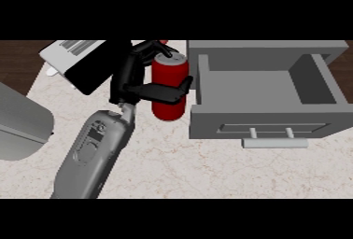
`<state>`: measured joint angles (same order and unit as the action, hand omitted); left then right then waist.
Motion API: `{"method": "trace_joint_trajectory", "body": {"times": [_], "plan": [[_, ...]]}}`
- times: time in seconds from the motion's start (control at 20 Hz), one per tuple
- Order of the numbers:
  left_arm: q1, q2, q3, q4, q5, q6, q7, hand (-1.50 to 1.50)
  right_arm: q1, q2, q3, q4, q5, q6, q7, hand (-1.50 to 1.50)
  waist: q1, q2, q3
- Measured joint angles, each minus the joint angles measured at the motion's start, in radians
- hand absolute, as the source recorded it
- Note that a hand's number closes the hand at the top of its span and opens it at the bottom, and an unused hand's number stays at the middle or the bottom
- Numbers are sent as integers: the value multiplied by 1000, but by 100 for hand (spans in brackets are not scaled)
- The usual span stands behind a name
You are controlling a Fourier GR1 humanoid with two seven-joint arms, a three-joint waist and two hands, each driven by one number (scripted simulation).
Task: Pick up the can, place it into the drawer and close the drawer
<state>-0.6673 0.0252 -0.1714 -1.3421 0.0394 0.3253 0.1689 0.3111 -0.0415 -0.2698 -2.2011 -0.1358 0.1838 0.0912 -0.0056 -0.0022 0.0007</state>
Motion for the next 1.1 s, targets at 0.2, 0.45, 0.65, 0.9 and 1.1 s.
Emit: {"method": "trace_joint_trajectory", "body": {"times": [0.2,0.45,0.65,0.9,1.1], "plan": [[-141,-15,-24,65,-13,59,44,150,-5,7,6,9,10,5,-10,-150,-9,2,0],[-309,-22,-16,179,3,96,77,150,2,7,12,-1,10,8,-1,-150,-14,3,0],[-454,-24,-5,299,31,128,92,150,-3,6,5,7,11,14,-5,-150,-19,5,0],[-587,-25,-26,434,82,181,89,150,-16,3,0,22,18,18,-11,-150,-28,7,0],[-661,-25,-61,525,139,206,81,150,-42,12,18,23,40,5,5,-150,-31,8,0]]}}
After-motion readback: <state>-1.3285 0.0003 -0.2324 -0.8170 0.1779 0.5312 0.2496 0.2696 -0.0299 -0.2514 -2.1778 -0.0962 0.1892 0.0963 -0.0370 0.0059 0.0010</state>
